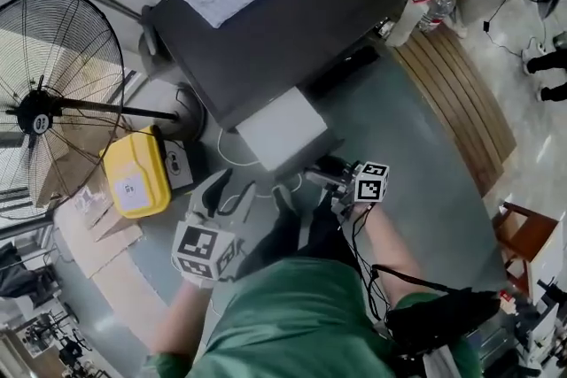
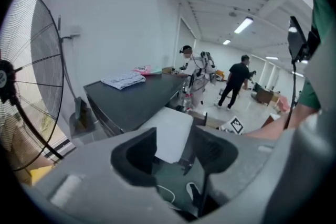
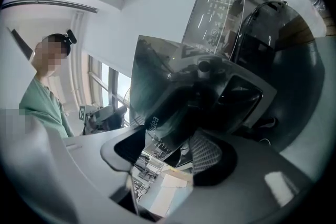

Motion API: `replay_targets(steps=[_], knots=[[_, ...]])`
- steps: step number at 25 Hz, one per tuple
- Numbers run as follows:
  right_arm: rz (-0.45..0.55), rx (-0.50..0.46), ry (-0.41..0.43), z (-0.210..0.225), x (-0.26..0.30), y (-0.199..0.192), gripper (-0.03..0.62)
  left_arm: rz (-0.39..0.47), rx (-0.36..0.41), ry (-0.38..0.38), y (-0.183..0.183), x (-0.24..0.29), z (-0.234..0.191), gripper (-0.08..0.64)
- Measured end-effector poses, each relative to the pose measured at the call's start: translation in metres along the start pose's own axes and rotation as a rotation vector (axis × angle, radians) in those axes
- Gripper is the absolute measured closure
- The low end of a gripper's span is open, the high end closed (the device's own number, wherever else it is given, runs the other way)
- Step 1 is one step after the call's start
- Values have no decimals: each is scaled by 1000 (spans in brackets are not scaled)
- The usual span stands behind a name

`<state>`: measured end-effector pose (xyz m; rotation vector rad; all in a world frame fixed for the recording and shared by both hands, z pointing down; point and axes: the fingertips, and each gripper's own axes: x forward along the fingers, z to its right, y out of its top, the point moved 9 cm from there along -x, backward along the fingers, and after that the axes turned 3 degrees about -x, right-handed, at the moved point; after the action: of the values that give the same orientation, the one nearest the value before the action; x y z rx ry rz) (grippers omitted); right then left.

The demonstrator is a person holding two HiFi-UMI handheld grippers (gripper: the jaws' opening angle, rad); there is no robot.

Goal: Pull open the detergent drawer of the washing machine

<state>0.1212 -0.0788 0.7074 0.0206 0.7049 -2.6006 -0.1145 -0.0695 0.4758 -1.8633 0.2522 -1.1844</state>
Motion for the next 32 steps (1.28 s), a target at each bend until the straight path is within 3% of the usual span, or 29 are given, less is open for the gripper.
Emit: replay_targets(steps=[11, 19, 26, 32], knots=[[-27, 35, -68, 3, -16, -11, 339, 0, 32, -45, 11, 11, 13, 357], [-150, -116, -307, -21, -25, -13, 342, 21, 27, -50, 16, 15, 5, 357], [-135, -225, -509, -66, -46, 13, 379, 62, 13, -53, 28, 12, -2, 359], [-28, -358, -763, -123, -57, 61, 414, 106, -5, -39, 40, 6, -8, 373]])
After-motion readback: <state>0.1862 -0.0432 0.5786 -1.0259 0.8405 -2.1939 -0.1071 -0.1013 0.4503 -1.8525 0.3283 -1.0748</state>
